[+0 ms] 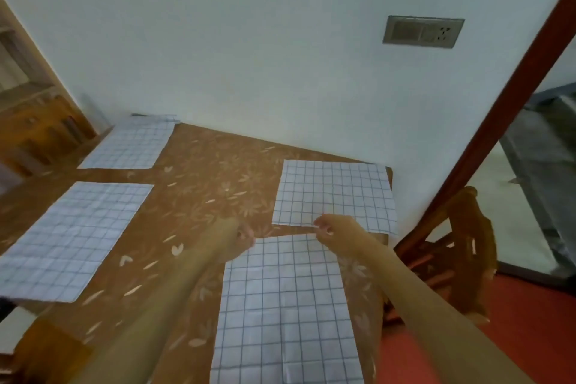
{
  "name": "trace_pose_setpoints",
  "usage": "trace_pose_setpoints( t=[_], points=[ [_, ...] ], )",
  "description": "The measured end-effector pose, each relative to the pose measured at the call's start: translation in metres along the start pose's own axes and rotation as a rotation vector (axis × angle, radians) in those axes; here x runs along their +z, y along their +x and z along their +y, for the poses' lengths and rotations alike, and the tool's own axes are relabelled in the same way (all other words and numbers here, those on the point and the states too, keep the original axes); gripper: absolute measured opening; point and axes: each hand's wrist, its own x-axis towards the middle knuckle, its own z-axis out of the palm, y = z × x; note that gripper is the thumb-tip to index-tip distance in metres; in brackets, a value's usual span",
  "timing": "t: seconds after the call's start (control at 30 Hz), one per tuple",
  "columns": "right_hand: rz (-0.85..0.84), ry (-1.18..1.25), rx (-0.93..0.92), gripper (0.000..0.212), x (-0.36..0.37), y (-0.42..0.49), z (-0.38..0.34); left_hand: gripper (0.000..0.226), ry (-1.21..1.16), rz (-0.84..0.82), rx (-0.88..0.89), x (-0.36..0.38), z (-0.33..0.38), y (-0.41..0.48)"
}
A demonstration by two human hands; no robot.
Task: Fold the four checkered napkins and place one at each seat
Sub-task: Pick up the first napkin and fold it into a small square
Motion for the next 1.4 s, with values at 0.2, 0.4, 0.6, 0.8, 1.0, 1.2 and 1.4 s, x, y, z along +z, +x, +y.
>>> trace_pose_setpoints(
  t=[0.2, 0.4, 0.6, 0.8, 1.0, 1.2, 1.4],
  points=[
    [-0.074, 0.076, 0.132, 0.027, 0.042, 0.054, 0.038, 0.036, 0.01, -0.135, -0.035, 0.038, -0.041, 0.06],
    [-0.119, 0.022, 0.268, 0.039, 0.081, 0.097, 0.073, 0.042, 0.076, -0.262, -0.084, 0.084, -0.073, 0.11],
    [-0.155, -0.069, 0.418, 0.068, 0.107, 0.126, 0.093, 0.072, 0.259, -0.251, -0.145, 0.124, -0.096, 0.142],
    [-0.155, 0.031, 0.572, 0.09, 0.13, 0.135, 0.102, 0.092, 0.249, -0.286, -0.215, 0.148, -0.119, 0.155],
    [-0.025, 0.288, 0.696, 0.074, 0.147, 0.138, 0.111, 0.079, -0.116, -0.026, -0.298, 0.16, -0.13, 0.16],
    [-0.022, 0.203, 0.63, 0.032, 0.151, 0.136, 0.114, 0.019, -0.154, -0.003, -0.232, 0.157, -0.139, 0.157],
    [0.058, 0.324, 0.535, 0.027, 0.131, 0.121, 0.11, 0.023, -0.342, -0.057, -0.191, 0.14, -0.128, 0.142]
  ],
)
